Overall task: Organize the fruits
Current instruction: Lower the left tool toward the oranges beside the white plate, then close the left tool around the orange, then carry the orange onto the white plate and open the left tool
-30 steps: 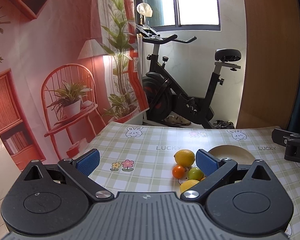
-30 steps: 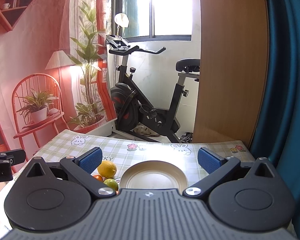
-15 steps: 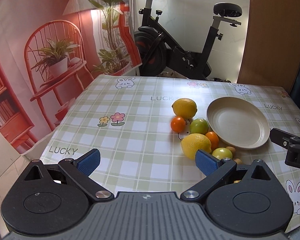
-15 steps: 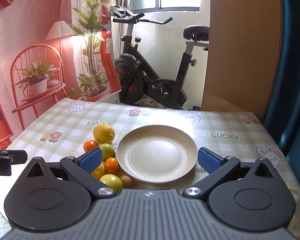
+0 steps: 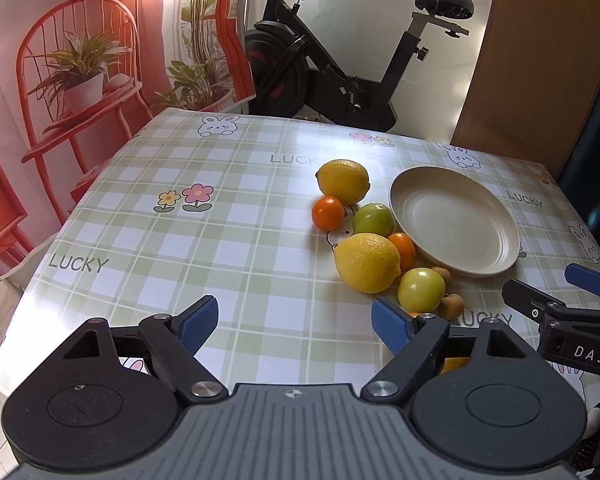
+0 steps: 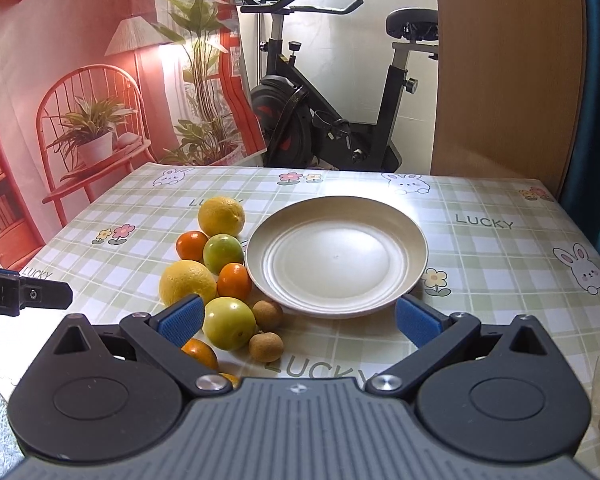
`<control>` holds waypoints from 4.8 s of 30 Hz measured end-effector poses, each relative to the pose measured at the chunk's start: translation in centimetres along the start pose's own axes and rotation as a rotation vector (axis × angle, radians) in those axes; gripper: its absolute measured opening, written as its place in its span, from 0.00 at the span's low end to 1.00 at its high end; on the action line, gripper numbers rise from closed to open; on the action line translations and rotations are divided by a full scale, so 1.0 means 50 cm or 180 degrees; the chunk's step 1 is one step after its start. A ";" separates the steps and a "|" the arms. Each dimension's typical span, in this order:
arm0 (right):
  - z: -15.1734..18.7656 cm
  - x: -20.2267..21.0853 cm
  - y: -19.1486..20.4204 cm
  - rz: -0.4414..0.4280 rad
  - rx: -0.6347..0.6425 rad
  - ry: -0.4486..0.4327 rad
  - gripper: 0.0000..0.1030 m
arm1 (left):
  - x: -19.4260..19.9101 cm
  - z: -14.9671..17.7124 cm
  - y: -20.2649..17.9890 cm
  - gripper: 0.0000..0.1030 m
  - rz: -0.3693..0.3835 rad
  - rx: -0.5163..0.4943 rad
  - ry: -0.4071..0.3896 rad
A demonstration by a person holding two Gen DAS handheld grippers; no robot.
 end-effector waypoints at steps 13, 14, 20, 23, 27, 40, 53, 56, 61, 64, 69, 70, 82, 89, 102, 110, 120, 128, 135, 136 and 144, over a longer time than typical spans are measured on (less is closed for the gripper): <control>0.039 -0.029 0.017 -0.0256 0.0083 0.0381 0.88 | -0.011 0.019 -0.032 0.78 0.0353 -0.0023 -0.0006; 0.044 -0.033 0.015 -0.0258 0.0069 0.0411 0.86 | -0.014 0.022 -0.036 0.77 0.0381 -0.0023 0.0018; 0.071 -0.038 0.020 -0.0424 0.0075 0.0541 0.77 | -0.032 0.037 -0.051 0.74 0.0322 -0.0062 0.0130; 0.078 -0.039 0.031 -0.0472 0.0132 0.0584 0.77 | -0.046 0.040 -0.052 0.74 0.0374 -0.0016 0.0243; 0.085 -0.045 0.043 -0.0514 0.0187 0.0636 0.76 | -0.051 0.052 -0.051 0.69 0.0309 -0.0067 0.0260; 0.095 -0.054 0.029 -0.0469 0.0039 0.0747 0.76 | -0.048 0.067 -0.080 0.56 0.0430 -0.0273 0.0292; 0.111 -0.051 0.062 -0.0712 0.0311 0.0813 0.59 | -0.049 0.078 -0.116 0.50 0.0805 -0.0283 0.0375; 0.115 -0.051 0.062 -0.0729 0.0371 0.0817 0.57 | -0.053 0.081 -0.119 0.47 0.0867 -0.0273 0.0423; 0.116 -0.053 0.065 -0.0788 0.0462 0.0797 0.53 | -0.053 0.073 -0.127 0.36 0.1094 -0.0172 0.0498; 0.118 -0.050 0.072 -0.0846 0.0513 0.0796 0.53 | -0.051 0.067 -0.134 0.34 0.1216 -0.0106 0.0545; 0.124 -0.053 0.071 -0.0884 0.0504 0.0794 0.48 | -0.059 0.066 -0.160 0.30 0.1352 -0.0130 0.0612; 0.124 -0.054 0.070 -0.0876 0.0496 0.0784 0.46 | -0.061 0.066 -0.165 0.30 0.1358 -0.0139 0.0621; 0.120 -0.064 0.064 -0.0886 0.0428 0.0707 0.40 | -0.098 0.057 -0.190 0.29 0.1332 -0.0126 0.0646; 0.117 -0.071 0.057 -0.0898 0.0330 0.0690 0.41 | -0.106 0.053 -0.191 0.32 0.1293 -0.0143 0.0576; 0.121 -0.094 0.049 -0.0953 0.0104 0.0749 0.43 | -0.112 0.060 -0.206 0.40 0.1223 -0.0289 0.0406; 0.124 -0.096 0.040 -0.0994 -0.0031 0.0718 0.43 | -0.110 0.065 -0.208 0.42 0.1198 -0.0361 0.0317; 0.124 -0.094 0.036 -0.0949 -0.0109 0.0672 0.43 | -0.099 0.063 -0.211 0.41 0.1164 -0.0360 0.0210; 0.093 -0.066 0.020 -0.0848 -0.0112 0.0434 0.43 | -0.077 0.018 -0.239 0.41 0.1262 -0.0533 0.0022; 0.034 -0.074 -0.007 -0.0753 -0.0081 0.0307 0.43 | -0.085 -0.054 -0.262 0.41 0.1346 -0.0471 -0.0113; 0.020 -0.079 -0.012 -0.0748 -0.0059 0.0291 0.43 | -0.087 -0.067 -0.265 0.41 0.1351 -0.0466 -0.0143; -0.059 -0.147 -0.026 -0.0738 0.0113 0.0275 0.43 | -0.155 -0.147 -0.267 0.41 0.1320 -0.0435 -0.0004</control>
Point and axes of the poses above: each gripper's, at about its wrist camera, not at the fingertips, and x roughly against the way its jaws point, y to its left, z to its underside, the point moved 6 cm from there along -x, roughly the way its jaws point, and after that the axes turned 5 degrees about -z, right-handed, at the moved point
